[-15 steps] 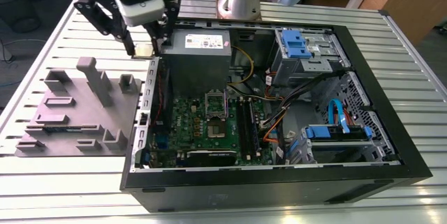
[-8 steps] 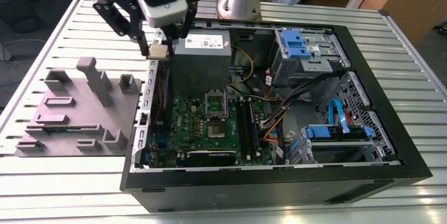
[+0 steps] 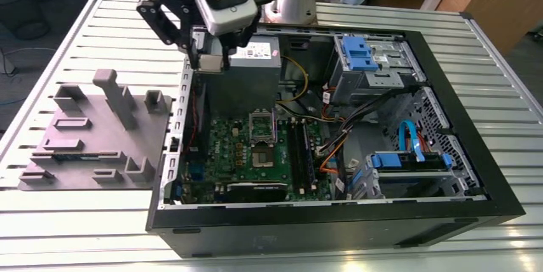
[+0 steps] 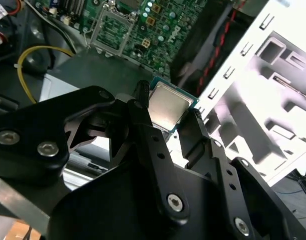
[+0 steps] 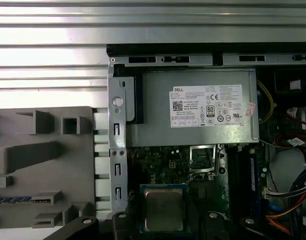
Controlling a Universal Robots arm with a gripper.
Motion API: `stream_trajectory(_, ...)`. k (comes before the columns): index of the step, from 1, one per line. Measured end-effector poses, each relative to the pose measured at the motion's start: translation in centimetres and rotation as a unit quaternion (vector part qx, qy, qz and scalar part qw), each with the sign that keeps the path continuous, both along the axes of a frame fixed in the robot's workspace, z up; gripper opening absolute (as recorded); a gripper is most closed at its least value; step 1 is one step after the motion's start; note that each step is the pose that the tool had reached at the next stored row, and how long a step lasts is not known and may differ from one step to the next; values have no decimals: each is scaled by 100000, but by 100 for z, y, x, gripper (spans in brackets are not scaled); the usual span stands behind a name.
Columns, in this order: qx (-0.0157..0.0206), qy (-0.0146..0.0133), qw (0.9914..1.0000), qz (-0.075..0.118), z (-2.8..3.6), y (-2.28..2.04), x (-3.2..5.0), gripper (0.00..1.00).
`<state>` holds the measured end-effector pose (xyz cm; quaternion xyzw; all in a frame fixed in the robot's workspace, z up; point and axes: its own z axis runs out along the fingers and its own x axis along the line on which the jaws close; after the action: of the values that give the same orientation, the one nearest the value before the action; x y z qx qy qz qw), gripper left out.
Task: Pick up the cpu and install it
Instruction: 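Pick up the cpu and move it towards the insertion slot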
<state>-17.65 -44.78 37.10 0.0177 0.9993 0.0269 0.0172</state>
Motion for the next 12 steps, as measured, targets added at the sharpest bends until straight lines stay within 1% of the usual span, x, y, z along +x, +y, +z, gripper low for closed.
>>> stream_trajectory(3, 1, 2, 100000, 4, 0, 0, 75, 48)
stream_trajectory(5, 1, 1, 100000, 2, 0, 0, 107, 48)
stream_trajectory(8, 2, 0, 100000, 5, 0, -1, 127, 48)
stream_trajectory(12, 1, 2, 100000, 1, 0, 0, 131, 48)
